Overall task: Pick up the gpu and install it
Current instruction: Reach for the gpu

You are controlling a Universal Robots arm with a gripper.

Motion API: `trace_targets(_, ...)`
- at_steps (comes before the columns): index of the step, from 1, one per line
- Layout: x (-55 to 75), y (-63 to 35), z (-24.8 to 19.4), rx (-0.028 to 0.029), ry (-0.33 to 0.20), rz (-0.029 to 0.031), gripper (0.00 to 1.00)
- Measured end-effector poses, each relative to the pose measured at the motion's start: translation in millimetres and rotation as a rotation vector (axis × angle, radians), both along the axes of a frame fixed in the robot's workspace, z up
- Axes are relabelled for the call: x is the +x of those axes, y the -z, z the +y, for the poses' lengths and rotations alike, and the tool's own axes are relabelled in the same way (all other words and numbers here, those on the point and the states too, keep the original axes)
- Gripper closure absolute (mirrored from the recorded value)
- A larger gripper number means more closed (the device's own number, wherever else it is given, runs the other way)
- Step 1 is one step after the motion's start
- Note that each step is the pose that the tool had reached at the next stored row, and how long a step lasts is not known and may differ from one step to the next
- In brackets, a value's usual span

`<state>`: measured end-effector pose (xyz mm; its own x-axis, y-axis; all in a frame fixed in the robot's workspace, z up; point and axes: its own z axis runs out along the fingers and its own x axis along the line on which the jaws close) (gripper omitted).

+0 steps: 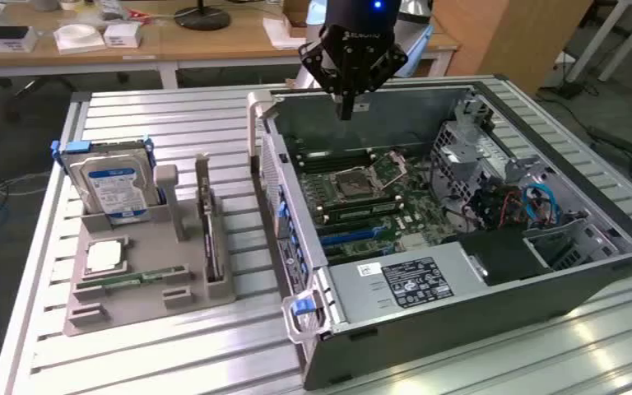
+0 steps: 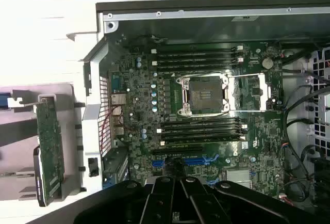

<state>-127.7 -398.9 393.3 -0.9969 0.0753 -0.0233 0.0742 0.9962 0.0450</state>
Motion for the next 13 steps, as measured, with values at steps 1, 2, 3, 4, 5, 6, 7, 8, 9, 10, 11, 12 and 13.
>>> trace_targets(1, 0.0, 0.0, 0.0, 0.0001, 0.0, 0.0, 0.9)
trace_targets(2, 0.0, 0.0, 0.0, 0.0, 0.0, 0.0, 0.9)
trace_targets(3, 0.0, 0.0, 0.0, 0.0, 0.0, 0.0, 0.9)
trace_targets(4, -0.2, 0.1, 0.0, 0.0001, 0.0, -0.0001, 0.9)
trace_targets(5, -0.6, 0.1, 0.0, 0.0001, 0.0, -0.0001, 0.9)
trace_targets(6, -1.2, 0.1, 0.0, 0.0001, 0.0, -0.0001, 0.9)
trace_targets(7, -1.9, 0.0, 0.0, 0.0, 0.0, -0.0001, 0.9)
trace_targets(8, -3.2, 0.0, 0.0, -0.0001, 0.0, 0.0, 0.9)
trace_targets(9, -4.7, 0.0, 0.0, 0.0, 0.0, 0.0, 0.9)
trace_targets(10, -6.5, 0.1, 0.0, 0.0, 0.0, 0.0, 0.9)
trace_targets(11, -8.5, 0.1, 0.0, 0.0, 0.0, 0.0, 0.9)
trace_targets(12, -10.3, 0.1, 0.0, 0.0, 0.0, 0.0, 0.9)
trace_targets(13, -12.2, 0.1, 0.0, 0.0001, 0.0, -0.0001, 0.9)
